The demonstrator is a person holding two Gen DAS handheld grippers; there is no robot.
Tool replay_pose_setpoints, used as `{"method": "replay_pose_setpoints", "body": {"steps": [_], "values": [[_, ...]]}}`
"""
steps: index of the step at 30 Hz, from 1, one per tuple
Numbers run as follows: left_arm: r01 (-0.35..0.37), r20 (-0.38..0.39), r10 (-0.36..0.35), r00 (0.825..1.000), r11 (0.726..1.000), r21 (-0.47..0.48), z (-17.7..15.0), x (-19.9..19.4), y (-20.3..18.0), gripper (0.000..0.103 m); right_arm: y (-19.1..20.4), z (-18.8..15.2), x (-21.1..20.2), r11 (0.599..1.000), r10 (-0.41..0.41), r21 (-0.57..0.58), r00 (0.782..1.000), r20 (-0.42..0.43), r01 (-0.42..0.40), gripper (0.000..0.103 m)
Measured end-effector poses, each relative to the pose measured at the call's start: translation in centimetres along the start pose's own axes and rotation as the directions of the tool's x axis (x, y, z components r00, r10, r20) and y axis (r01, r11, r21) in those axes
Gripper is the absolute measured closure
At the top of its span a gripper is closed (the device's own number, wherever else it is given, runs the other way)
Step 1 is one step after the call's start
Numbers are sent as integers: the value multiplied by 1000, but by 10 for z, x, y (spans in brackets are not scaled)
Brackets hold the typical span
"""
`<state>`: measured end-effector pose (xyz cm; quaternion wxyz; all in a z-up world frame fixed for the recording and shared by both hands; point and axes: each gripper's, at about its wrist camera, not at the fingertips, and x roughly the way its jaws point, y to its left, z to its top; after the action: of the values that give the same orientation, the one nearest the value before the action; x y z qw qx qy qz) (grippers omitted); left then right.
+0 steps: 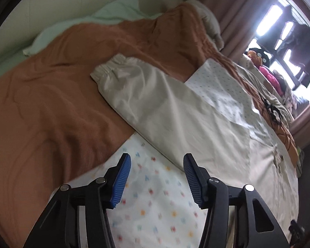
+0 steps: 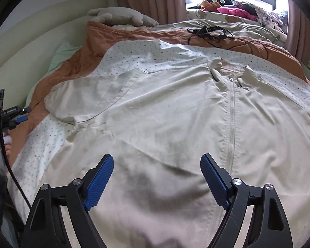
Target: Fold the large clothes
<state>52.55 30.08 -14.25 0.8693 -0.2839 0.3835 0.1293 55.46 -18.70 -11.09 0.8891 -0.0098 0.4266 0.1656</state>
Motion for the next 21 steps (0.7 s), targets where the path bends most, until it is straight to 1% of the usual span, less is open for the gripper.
{"method": "replay_pose_setpoints", "body": {"steps": [2, 4, 7, 11, 12, 13, 14, 15, 16, 17, 18, 19, 21], "values": [[-6, -17, 6, 1000, 1000, -24, 8, 19, 8, 54, 0, 3, 10, 1000, -7, 12, 1000, -17, 7, 24], [-5, -24, 4, 1000, 998, -59, 14, 33, 18, 54, 1, 8, 20, 1000, -9, 27, 999, -32, 10, 30], [-3, -35, 0, 999, 995, -103, 24, 54, 33, 54, 5, 12, 38, 999, -40, 25, 998, -57, 41, 35], [-20, -52, 12, 999, 989, -148, 37, 81, 49, 55, 8, 17, 63, 997, -42, 60, 995, -89, 47, 42], [-19, -52, 10, 999, 985, -174, 42, 90, 54, 59, 10, 19, 69, 996, -44, 69, 994, -97, 50, 46], [-19, -45, 11, 999, 983, -184, 45, 95, 57, 60, 11, 20, 75, 996, -48, 74, 993, -106, 56, 50], [-19, -37, 13, 999, 983, -181, 50, 99, 57, 60, 13, 21, 81, 994, -64, 79, 991, -121, 74, 52], [-32, -34, 27, 999, 985, -169, 56, 102, 57, 64, 16, 22, 88, 992, -77, 87, 987, -138, 90, 56], [-55, -35, 50, 998, 985, -165, 63, 105, 57, 79, 19, 23, 94, 991, -68, 100, 986, -150, 84, 60], [-78, -39, 73, 997, 982, -170, 68, 106, 59, 86, 24, 25, 101, 992, -45, 112, 986, -160, 63, 61], [-79, -37, 73, 997, 980, -184, 74, 107, 61, 96, 28, 27, 106, 992, -30, 119, 985, -167, 50, 62], [-66, -30, 61, 998, 979, -191, 76, 105, 62, 100, 34, 30, 112, 991, -16, 126, 985, -173, 38, 63], [-60, -3, 61, 998, 982, -179, 80, 95, 59, 101, 49, 36, 125, 992, 8, 122, 983, -184, 15, 66]]}}
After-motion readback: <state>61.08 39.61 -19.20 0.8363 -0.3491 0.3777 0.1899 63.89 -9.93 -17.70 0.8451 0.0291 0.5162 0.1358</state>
